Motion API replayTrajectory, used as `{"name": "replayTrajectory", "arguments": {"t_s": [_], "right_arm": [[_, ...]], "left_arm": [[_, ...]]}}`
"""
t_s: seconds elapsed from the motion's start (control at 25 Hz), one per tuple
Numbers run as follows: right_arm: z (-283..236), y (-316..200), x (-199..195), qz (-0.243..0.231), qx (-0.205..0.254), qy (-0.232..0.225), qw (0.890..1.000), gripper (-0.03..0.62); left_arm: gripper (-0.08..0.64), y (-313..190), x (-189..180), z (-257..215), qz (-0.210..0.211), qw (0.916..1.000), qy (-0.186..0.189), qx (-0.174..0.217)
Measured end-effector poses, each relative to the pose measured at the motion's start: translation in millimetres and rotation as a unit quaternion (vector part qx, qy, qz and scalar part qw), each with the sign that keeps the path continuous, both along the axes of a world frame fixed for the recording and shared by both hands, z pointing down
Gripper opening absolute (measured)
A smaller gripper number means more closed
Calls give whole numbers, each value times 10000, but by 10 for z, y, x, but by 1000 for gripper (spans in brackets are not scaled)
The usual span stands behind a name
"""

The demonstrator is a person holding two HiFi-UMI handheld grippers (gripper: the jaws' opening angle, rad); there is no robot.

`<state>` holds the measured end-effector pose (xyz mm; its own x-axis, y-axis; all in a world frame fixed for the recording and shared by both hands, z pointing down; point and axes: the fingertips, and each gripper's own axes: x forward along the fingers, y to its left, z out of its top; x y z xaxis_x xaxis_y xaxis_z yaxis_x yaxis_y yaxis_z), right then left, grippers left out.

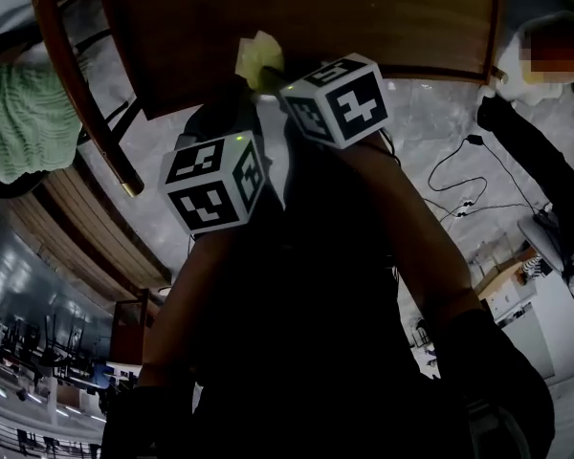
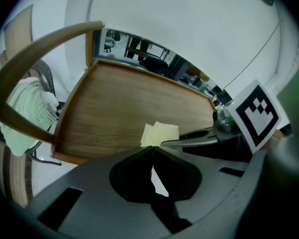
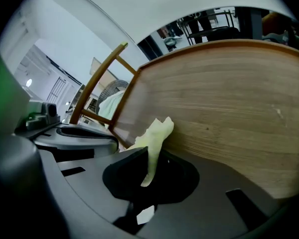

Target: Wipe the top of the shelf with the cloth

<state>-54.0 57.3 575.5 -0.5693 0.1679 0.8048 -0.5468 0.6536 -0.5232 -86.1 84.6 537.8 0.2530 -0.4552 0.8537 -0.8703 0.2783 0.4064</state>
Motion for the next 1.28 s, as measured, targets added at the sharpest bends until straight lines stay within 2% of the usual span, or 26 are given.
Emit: {"name": "replayTrajectory", "arguments": {"t_s": [0.76,0.96,1.28], "right_arm": [[-71,-663,1412,744,220,117,9969,41],[-77,-862,1859,995,354,178,9942,41],[-153,-1085,2390,1381,648,333,9877,43]], "left_arm": [[11,-595,1281,11,808,9965,118,146],[11,-734,1665,46,1000,9946,171,205],[11,-960,2067,5,1331,9900,246,400]]}}
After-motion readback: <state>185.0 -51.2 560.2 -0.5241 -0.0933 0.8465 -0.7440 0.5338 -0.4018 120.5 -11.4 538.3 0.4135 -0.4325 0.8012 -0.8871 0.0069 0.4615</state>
